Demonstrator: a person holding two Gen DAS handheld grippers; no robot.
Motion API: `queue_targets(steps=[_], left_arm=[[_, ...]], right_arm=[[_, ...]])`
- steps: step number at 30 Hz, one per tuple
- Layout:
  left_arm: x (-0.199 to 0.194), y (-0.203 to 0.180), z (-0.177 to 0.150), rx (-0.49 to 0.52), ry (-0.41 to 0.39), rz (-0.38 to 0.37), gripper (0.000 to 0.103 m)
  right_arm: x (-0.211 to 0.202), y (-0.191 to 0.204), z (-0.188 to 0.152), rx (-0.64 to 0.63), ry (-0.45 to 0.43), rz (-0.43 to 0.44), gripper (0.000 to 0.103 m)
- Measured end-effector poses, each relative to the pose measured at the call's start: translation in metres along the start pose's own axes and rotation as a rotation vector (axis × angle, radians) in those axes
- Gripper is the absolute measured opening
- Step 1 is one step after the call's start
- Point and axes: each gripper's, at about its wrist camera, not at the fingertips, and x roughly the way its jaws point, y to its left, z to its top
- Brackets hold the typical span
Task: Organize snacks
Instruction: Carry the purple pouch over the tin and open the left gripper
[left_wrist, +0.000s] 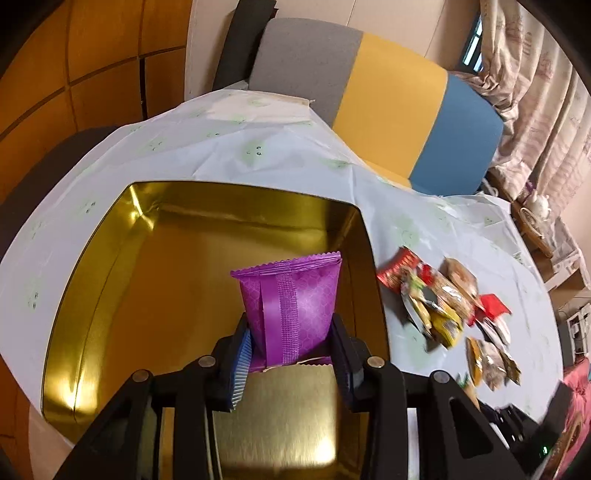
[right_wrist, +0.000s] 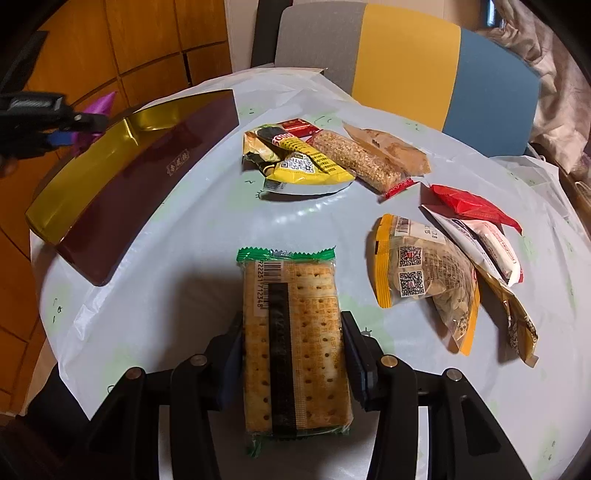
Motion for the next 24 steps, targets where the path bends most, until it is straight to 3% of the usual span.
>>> queue_targets(steps=[4,12,24], left_arm=[[0.019,0.0,0.02,-0.034,0.014,-0.001,0.04],[0.052,-0.016,0.035,0.018,0.036,0.043,0.044],[0.009,-0.013,0.003,0.053,-0.037,0.044,0.046]], right_arm=[[-0.002,-0.002,0.001,0.004,-0.007,0.002,0.048],[-0.002,-0.001,0.0,0.018,-0.008,-0.007,0.048],[-0.003,0.002,-0.001,0.044,-0.015,-0.041,0.048]])
